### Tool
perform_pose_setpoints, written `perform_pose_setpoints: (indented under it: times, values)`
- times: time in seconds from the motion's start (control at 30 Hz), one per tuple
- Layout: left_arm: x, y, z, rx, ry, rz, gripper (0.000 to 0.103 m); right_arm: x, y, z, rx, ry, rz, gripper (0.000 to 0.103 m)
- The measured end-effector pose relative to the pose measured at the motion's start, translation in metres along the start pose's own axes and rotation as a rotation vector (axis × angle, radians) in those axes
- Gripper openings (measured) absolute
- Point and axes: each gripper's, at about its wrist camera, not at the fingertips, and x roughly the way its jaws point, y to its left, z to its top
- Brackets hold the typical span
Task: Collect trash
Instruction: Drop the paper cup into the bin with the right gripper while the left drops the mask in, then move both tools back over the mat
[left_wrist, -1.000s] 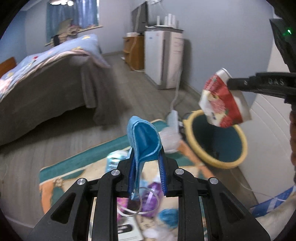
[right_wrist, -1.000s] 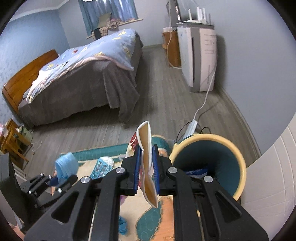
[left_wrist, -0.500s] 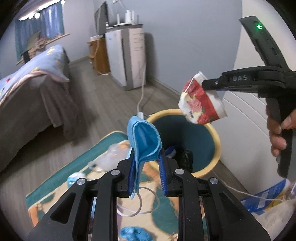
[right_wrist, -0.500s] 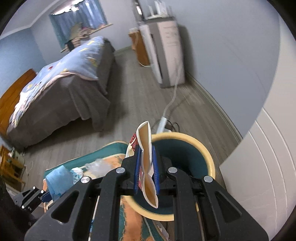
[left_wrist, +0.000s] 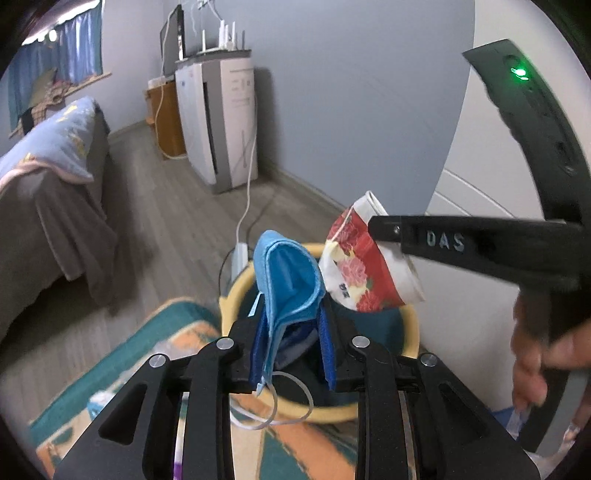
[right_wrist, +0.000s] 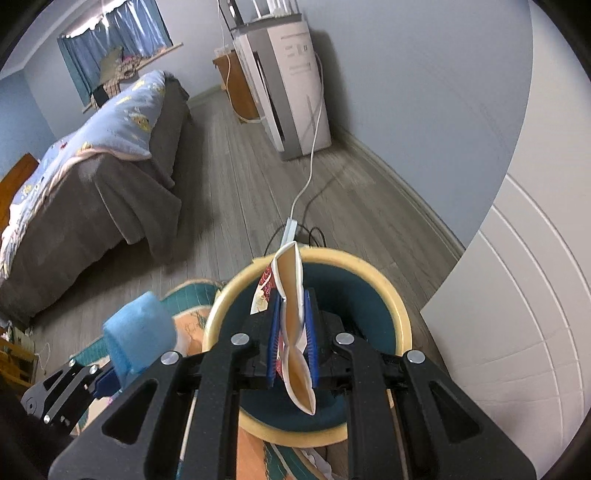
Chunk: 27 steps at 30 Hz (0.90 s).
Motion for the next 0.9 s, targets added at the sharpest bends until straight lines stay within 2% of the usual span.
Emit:
perform_pose_setpoints:
  times: [0.1, 0.13, 0.17, 0.2, 0.3, 0.33, 0.37, 0.4, 0.47, 0.53, 0.9]
  values:
    - [0.001, 0.0, 0.006, -0.003, -0.025, -0.006, 0.036, -0.003, -0.003, 0.003, 0.017, -0.02, -0.006, 0.027]
    - [0.001, 0.001, 0.007, -0.008, -0.031, -0.011, 0.04, -0.004, -0.004, 0.004, 0.021, -0.023, -0.01, 0.035]
    - [0.001, 0.001, 0.007, -0.014, -0.038, -0.013, 0.049, -0.005, -0.006, 0.004, 0.026, -0.027, -0.013, 0.043]
    - [0.002, 0.001, 0.007, -0.016, -0.041, -0.011, 0.058, -0.005, -0.006, 0.004, 0.03, -0.027, -0.012, 0.046]
    - [0.004, 0.003, 0.003, -0.022, -0.032, -0.014, 0.065, -0.004, -0.007, 0.004, 0.038, -0.018, -0.006, 0.056]
    - [0.004, 0.004, 0.002, -0.023, -0.028, -0.011, 0.068, -0.004, -0.006, 0.004, 0.039, -0.019, -0.003, 0.067]
    - [0.003, 0.005, 0.0, -0.024, -0.029, -0.004, 0.078, -0.005, -0.006, 0.004, 0.038, -0.022, 0.001, 0.077]
    - [0.001, 0.006, -0.002, -0.027, -0.034, 0.001, 0.087, -0.006, -0.005, 0.005, 0.035, -0.027, 0.003, 0.08]
    - [-0.003, 0.009, -0.004, -0.032, -0.046, 0.022, 0.094, -0.008, -0.001, 0.005, 0.025, -0.032, 0.011, 0.09]
    - [-0.007, 0.013, -0.007, -0.044, -0.046, 0.045, 0.095, -0.009, 0.002, 0.004, 0.017, -0.034, 0.021, 0.098]
    - [-0.05, 0.061, -0.042, -0.131, -0.032, 0.16, 0.097, -0.01, 0.025, 0.003, -0.046, -0.029, 0.0, 0.097]
